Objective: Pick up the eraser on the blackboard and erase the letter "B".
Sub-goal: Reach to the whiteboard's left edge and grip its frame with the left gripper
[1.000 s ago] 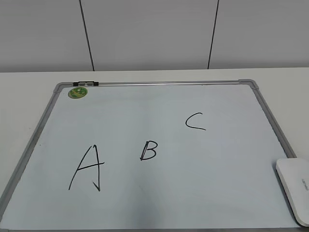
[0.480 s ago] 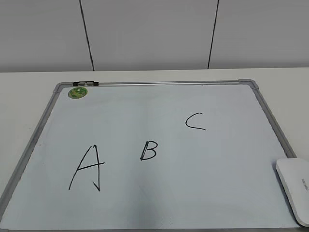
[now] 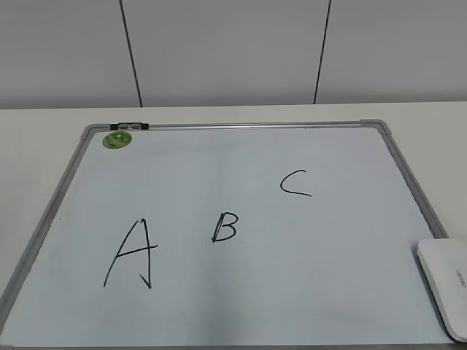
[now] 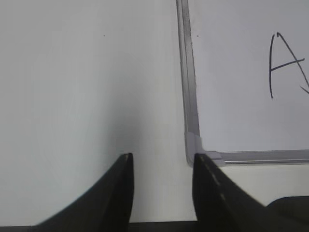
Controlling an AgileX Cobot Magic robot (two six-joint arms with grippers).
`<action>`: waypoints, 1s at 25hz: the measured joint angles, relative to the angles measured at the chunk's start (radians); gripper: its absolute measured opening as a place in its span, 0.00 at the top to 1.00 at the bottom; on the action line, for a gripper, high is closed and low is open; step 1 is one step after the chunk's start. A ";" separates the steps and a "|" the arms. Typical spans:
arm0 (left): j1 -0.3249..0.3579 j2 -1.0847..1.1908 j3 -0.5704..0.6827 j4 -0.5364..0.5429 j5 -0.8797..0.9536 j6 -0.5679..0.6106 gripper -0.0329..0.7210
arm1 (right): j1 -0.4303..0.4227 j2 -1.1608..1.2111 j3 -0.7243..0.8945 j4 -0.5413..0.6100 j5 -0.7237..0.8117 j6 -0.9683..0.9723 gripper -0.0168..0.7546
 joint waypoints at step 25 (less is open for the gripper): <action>0.000 1.059 -0.513 -0.039 -0.094 -0.031 0.55 | 0.000 0.000 0.000 0.000 0.000 0.000 0.33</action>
